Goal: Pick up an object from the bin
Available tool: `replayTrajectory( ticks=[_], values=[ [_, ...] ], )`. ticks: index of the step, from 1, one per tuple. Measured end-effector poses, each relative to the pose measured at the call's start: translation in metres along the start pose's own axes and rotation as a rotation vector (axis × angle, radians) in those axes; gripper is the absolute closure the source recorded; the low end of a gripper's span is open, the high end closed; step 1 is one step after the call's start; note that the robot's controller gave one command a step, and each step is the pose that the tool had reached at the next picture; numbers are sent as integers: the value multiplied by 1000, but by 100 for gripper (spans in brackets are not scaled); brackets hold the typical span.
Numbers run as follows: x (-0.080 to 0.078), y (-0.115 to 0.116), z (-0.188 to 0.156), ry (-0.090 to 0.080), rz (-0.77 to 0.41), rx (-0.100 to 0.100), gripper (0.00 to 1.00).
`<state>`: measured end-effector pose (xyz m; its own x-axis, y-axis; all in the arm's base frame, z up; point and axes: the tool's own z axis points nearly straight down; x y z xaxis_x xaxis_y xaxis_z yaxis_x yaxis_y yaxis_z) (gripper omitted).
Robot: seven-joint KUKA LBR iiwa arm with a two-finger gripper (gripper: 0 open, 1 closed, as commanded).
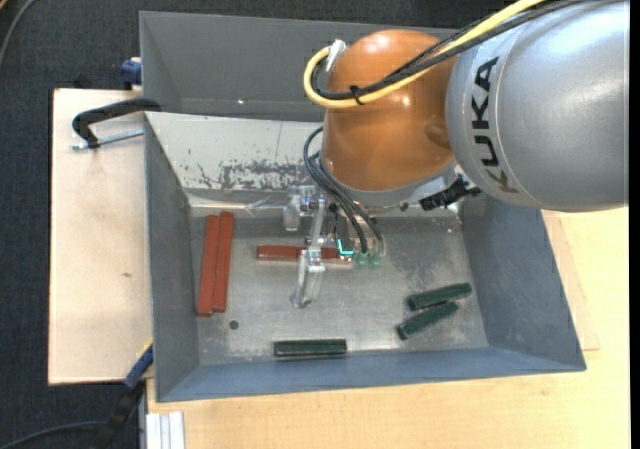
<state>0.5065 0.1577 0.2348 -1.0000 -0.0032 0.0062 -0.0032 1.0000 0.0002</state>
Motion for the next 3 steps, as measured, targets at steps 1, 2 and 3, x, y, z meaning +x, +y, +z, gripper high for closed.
replayTrajectory(
  ticks=[1, 2, 3],
  values=[
    [-49, -35, 105, 0, 101, 2, 0],
    [-79, -44, 166, -4, 49, 0, 0],
    [-80, -43, 162, -8, 49, -2, 100]
  ],
)
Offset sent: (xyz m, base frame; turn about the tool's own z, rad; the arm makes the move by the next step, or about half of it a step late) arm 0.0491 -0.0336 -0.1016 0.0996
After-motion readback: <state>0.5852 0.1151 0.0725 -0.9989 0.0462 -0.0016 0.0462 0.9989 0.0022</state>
